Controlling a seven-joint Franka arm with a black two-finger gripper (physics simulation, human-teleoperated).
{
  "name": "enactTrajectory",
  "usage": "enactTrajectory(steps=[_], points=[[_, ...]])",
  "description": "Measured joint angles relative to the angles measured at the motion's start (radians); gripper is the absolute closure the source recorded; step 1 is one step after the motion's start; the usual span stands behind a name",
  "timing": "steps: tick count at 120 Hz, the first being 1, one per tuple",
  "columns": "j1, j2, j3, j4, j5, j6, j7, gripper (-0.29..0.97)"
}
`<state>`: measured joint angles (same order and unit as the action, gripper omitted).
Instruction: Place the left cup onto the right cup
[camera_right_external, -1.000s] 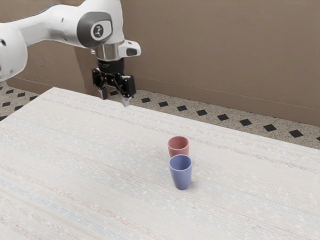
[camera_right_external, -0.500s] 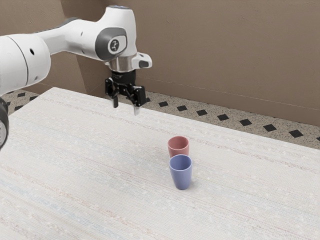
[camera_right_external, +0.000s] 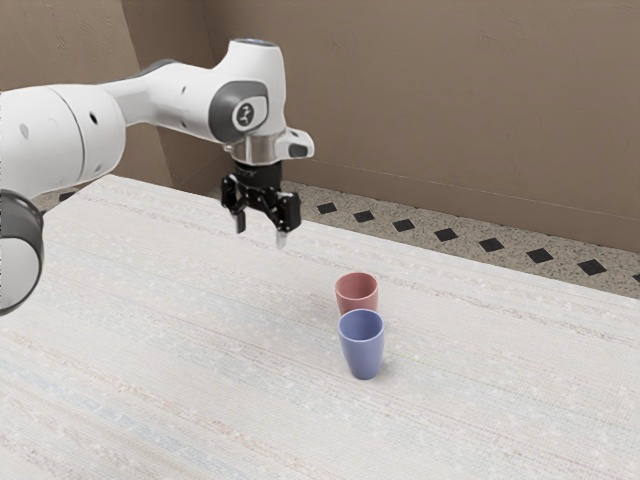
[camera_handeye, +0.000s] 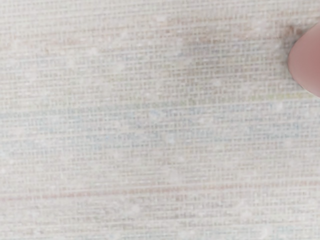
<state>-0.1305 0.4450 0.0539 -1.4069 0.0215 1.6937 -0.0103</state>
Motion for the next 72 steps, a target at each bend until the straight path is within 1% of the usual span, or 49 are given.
enactTrajectory(steps=[45, 72], points=[[-0.036, 0.006, 0.003, -0.002, -0.006, 0.030, -0.002, 0.00], [-0.057, 0.002, 0.004, -0.006, -0.031, 0.034, -0.017, 0.00]])
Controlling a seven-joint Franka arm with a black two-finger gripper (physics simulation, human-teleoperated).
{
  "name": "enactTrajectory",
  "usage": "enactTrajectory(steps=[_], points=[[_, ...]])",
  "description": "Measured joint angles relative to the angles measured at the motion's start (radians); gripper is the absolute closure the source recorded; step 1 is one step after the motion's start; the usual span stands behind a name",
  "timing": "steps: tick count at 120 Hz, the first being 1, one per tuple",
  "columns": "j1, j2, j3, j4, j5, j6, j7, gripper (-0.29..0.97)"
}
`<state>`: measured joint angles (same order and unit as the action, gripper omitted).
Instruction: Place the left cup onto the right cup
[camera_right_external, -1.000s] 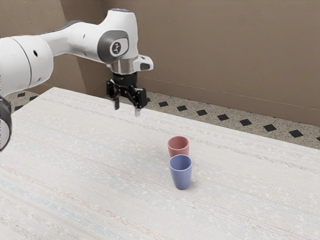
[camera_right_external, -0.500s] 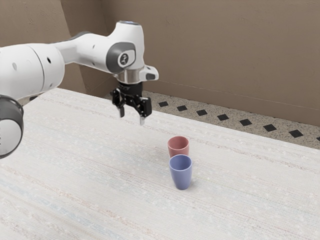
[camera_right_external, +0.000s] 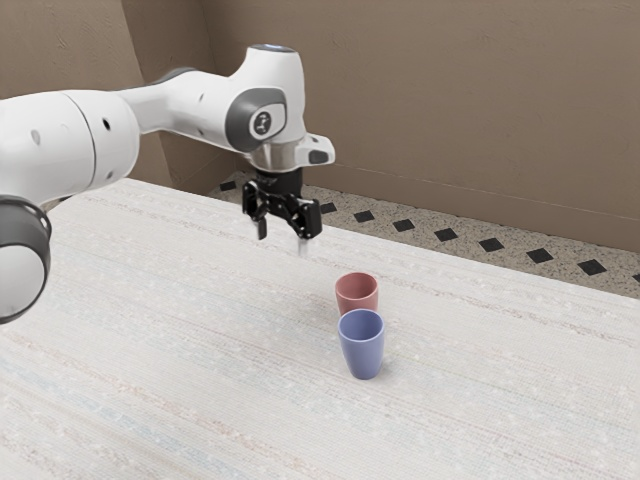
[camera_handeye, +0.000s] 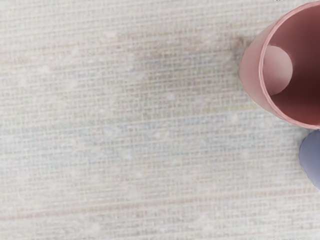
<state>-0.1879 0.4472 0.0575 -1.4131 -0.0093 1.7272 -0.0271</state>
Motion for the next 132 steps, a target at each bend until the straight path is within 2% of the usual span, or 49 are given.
enactTrajectory(steps=[80, 132], points=[[-0.052, 0.009, -0.005, 0.001, -0.062, -0.010, -0.260, 0.00], [-0.069, 0.067, -0.007, 0.041, -0.059, -0.005, -0.424, 0.00]])
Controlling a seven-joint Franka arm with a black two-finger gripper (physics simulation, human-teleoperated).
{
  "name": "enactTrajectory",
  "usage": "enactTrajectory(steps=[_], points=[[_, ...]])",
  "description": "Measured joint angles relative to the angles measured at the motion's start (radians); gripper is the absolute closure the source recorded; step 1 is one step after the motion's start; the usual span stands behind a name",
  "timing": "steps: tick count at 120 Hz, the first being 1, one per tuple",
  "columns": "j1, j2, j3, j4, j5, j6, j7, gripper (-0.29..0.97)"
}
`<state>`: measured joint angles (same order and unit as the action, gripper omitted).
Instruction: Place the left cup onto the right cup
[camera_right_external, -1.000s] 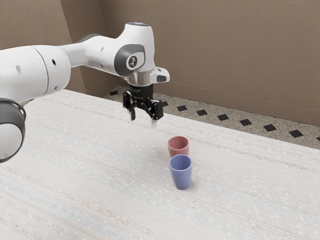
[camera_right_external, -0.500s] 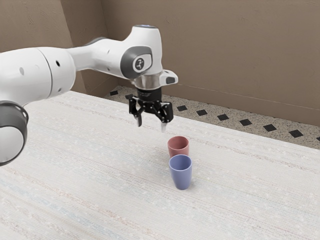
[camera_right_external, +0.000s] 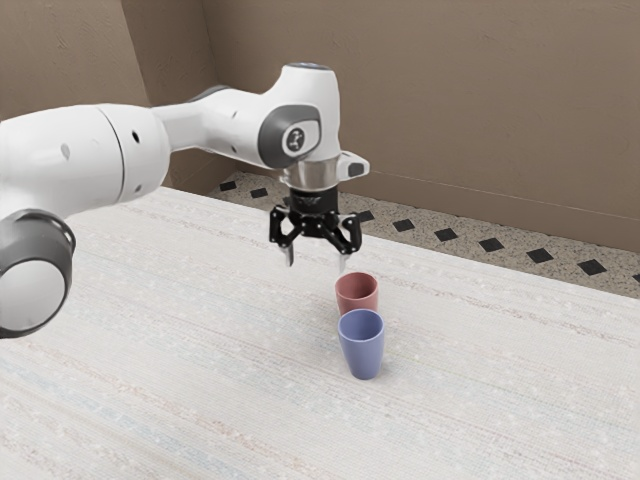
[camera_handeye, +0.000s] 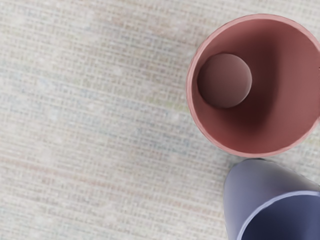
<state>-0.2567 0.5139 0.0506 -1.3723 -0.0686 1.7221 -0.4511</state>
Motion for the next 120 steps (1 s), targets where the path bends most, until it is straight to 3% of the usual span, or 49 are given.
enactTrajectory(steps=[120], points=[[0.005, 0.164, 0.000, 0.146, 0.000, 0.031, -0.121, 0.00]])
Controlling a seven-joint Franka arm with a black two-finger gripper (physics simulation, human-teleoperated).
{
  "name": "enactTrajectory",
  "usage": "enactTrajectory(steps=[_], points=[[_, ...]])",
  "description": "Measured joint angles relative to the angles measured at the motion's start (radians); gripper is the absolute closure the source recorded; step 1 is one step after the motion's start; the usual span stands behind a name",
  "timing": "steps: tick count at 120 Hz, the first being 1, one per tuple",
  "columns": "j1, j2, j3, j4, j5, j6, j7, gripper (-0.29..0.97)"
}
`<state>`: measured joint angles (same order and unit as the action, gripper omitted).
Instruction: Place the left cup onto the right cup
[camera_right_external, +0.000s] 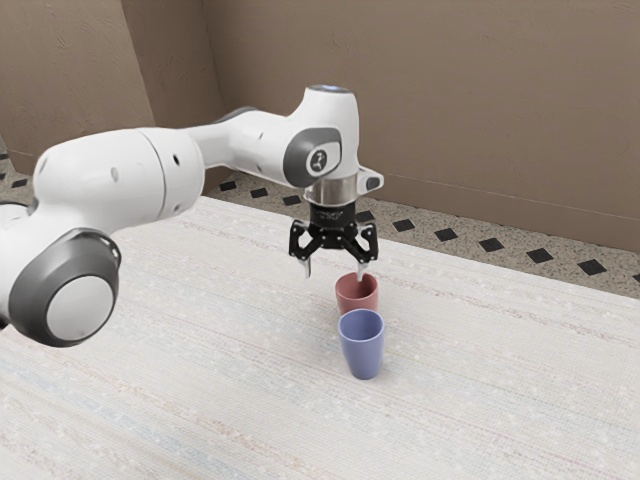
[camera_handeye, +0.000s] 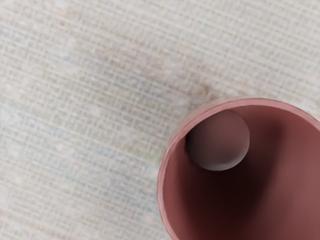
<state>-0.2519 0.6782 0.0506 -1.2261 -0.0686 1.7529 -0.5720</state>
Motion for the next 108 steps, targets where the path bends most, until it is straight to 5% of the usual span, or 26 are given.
enactTrajectory(steps=[108], points=[[0.013, 0.054, 0.003, 0.015, 0.001, 0.053, -0.019, 0.00]])
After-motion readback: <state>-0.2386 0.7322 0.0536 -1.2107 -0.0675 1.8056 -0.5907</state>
